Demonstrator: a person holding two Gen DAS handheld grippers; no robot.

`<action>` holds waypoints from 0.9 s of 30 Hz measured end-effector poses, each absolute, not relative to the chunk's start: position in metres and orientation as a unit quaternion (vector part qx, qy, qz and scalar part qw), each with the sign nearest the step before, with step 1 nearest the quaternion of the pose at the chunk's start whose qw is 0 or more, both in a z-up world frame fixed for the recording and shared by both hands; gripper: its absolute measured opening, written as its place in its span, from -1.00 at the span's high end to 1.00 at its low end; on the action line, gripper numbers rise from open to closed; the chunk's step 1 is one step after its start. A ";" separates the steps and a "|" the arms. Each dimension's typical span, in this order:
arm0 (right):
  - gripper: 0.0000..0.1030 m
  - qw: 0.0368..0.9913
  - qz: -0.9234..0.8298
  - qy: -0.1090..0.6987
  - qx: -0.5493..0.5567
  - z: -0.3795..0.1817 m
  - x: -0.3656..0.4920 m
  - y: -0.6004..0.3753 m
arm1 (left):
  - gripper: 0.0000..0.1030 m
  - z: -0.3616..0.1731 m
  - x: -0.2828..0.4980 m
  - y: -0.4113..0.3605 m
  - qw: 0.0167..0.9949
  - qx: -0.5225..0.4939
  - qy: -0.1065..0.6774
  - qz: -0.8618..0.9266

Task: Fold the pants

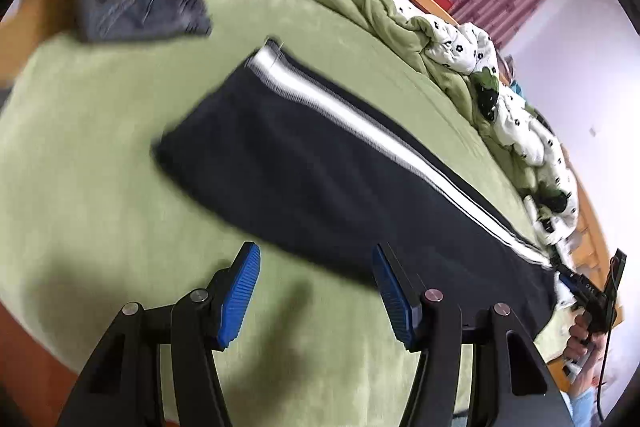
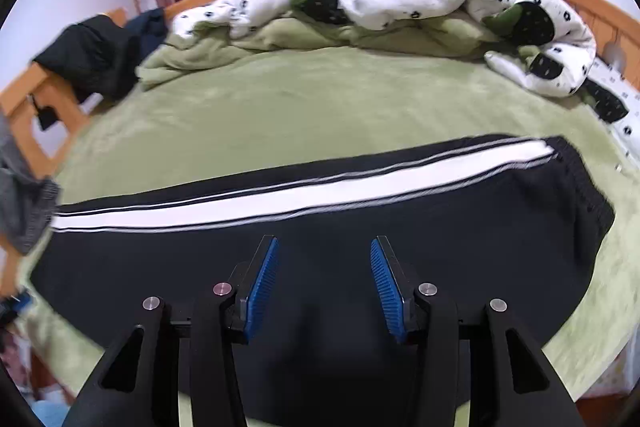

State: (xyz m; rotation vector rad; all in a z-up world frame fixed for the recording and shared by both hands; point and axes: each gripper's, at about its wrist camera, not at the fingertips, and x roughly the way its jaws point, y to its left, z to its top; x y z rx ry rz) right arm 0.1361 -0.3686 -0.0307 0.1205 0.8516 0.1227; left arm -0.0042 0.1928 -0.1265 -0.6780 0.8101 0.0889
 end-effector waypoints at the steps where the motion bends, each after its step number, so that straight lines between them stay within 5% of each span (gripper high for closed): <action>1: 0.08 0.906 0.064 0.414 0.059 -0.027 0.130 -0.362 | -0.09 -0.135 -0.010 0.195 0.856 -0.344 0.384 0.042; 7: 0.08 0.907 0.100 0.406 0.041 -0.009 0.100 -0.325 | -0.09 -0.170 -0.011 0.215 0.827 -0.438 0.349 0.041; 16: 0.08 0.901 0.108 0.421 0.011 -0.009 0.090 -0.300 | -0.03 -0.174 0.022 0.231 0.834 -0.446 0.312 0.088; 17: 0.08 0.900 0.107 0.422 0.009 -0.011 0.091 -0.298 | 0.05 -0.173 0.023 0.230 0.836 -0.446 0.307 0.094; 19: 0.08 0.899 0.102 0.427 0.006 -0.017 0.095 -0.294 | 0.81 -0.170 0.024 0.236 0.839 -0.432 0.304 0.127; 27: 0.08 0.885 0.085 0.458 -0.016 -0.038 0.103 -0.294 | 0.72 -0.174 0.021 0.258 0.846 -0.431 0.300 0.090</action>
